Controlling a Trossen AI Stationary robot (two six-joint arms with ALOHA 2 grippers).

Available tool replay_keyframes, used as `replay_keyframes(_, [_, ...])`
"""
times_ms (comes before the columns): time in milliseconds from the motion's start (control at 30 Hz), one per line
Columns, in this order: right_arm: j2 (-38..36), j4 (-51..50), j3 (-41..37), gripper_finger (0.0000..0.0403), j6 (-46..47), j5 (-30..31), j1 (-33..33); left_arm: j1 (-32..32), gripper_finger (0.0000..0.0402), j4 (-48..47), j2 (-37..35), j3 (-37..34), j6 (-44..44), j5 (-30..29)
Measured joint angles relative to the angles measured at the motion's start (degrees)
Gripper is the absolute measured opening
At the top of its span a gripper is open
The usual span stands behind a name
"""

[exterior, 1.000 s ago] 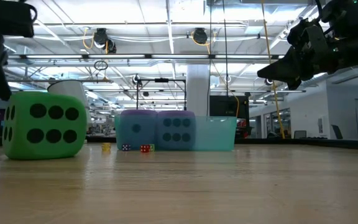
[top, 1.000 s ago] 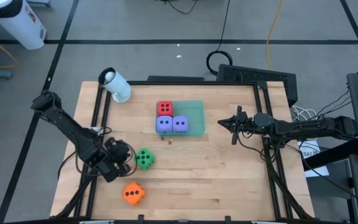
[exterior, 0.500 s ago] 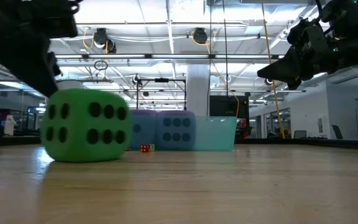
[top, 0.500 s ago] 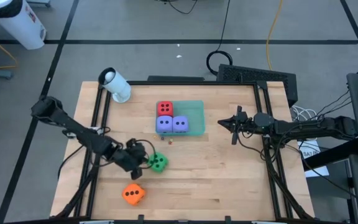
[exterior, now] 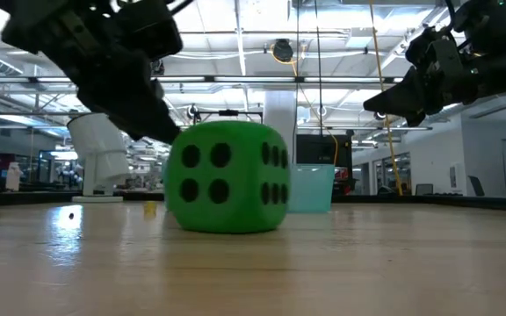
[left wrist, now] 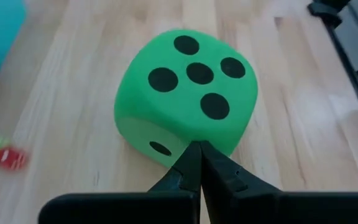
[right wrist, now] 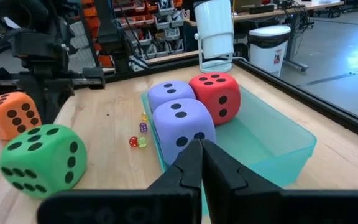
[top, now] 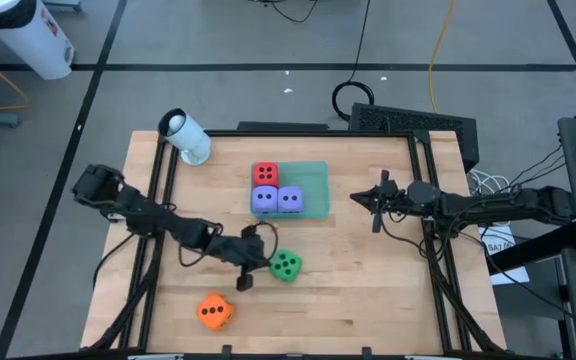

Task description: Pick & Place Dice

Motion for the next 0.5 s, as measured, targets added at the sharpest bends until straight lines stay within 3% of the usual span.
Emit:
replay_keyframes(267, [1.3,0.5,0.0,0.0,-0.2,0.0,0.0,4.4,0.0004,11.5,3.1,0.0,2.7,4.4])
replay_keyframes(500, [1.5,0.5,0.0,0.0,-0.2,0.1,0.0,5.0,0.0009,9.7,2.4,0.0,5.1,4.8])
